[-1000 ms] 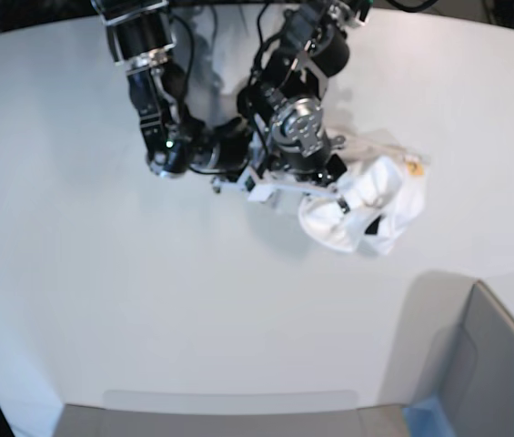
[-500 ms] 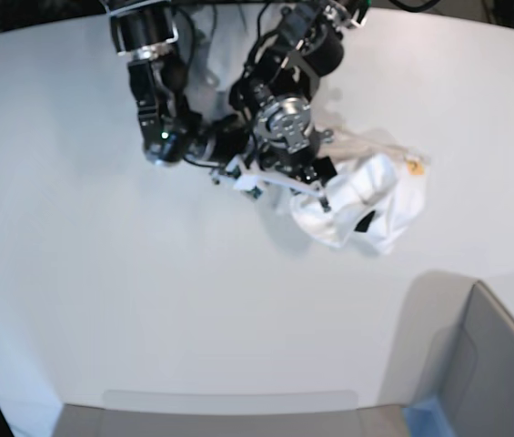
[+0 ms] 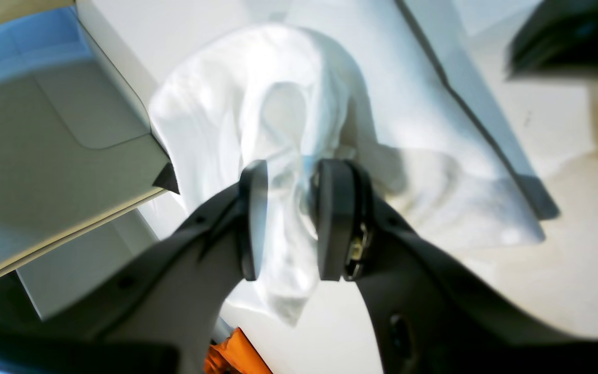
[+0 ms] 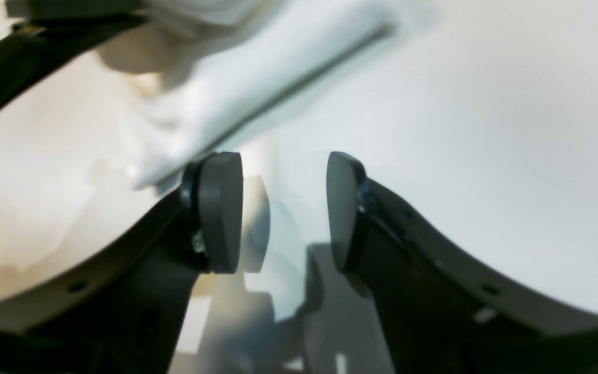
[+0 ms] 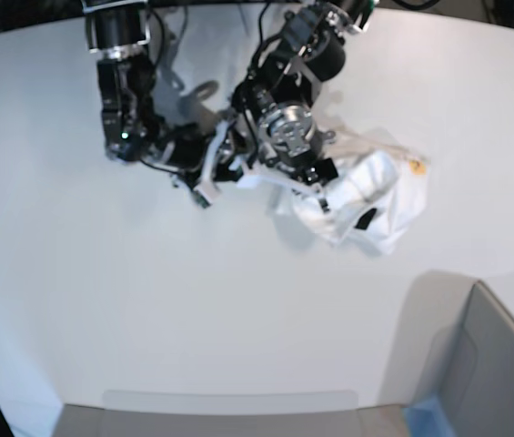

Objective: Layout the t-shirt on the table in an organized manner, then fold the t-shirt properly
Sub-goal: 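Lower the bundle onto the table and open the left gripper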

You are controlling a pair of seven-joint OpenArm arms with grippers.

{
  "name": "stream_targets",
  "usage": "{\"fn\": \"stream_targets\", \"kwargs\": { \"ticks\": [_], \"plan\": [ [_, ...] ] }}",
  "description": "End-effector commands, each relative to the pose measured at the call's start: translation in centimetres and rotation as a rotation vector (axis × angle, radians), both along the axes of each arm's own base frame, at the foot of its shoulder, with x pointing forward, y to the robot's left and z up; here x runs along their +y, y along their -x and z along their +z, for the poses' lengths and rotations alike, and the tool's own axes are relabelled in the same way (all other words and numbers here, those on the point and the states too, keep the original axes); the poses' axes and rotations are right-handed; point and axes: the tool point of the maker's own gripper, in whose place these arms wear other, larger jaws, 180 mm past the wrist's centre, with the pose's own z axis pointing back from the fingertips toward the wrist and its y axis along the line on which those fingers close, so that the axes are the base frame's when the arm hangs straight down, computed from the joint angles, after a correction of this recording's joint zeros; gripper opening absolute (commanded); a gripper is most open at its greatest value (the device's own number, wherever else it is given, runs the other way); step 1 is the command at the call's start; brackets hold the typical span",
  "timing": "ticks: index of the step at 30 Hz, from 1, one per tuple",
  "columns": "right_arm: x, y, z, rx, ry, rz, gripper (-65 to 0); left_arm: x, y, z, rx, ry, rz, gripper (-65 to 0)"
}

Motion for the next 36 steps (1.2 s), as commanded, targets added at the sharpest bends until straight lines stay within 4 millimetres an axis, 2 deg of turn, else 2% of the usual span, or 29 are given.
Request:
{"fn": "stream_targets", "kwargs": {
  "ticks": [1,4,7,12,18,24,27,30,33,36],
  "plan": [
    [-1.3,-0.5,0.0,-0.016,0.043,-0.002,-38.1,0.0,-0.4,1.0,-0.031,-0.001,0.013,-46.8],
    [-2.4,-1.0,0.1,-0.017,0.044,-0.038,-38.1,-0.2,-0.4,1.0,-0.031,-0.001,0.008,-46.6],
    [-2.5,-1.0,0.1,-0.019,0.046,-0.038,-38.1,-0.2,-0.4,1.0,-0.031,-0.001,0.005,-45.2],
    [-2.4,-1.1,0.1,-0.020,0.049,-0.033,-38.1,-0.4,-1.0,1.7,-0.052,0.001,0.004,-34.2],
    [-2.4,-1.2,0.1,-0.020,0.049,-0.035,-38.1,0.0,-1.1,1.6,-0.052,-0.004,0.012,-34.0],
    [-3.1,-1.1,-0.1,-0.019,0.067,-0.034,-38.1,-1.4,-1.1,2.2,-0.060,0.039,0.007,-33.9],
    [-3.3,-1.2,-0.1,-0.019,0.069,-0.037,-38.1,-2.2,-1.4,3.8,-0.101,0.096,0.015,-33.9],
    [-3.4,-1.2,-0.1,-0.019,0.070,-0.039,-38.1,-3.8,-1.3,6.3,-0.174,0.146,-0.035,-33.9],
    [-3.8,-1.2,-0.3,-0.019,0.080,-0.040,-38.1,-4.4,-1.3,7.8,-0.216,0.172,-0.056,-34.0],
    [-4.2,-1.1,-0.4,-0.016,0.088,-0.040,-38.1,-3.8,-3.1,9.6,-0.279,0.163,-0.042,-34.1]
  ]
}}
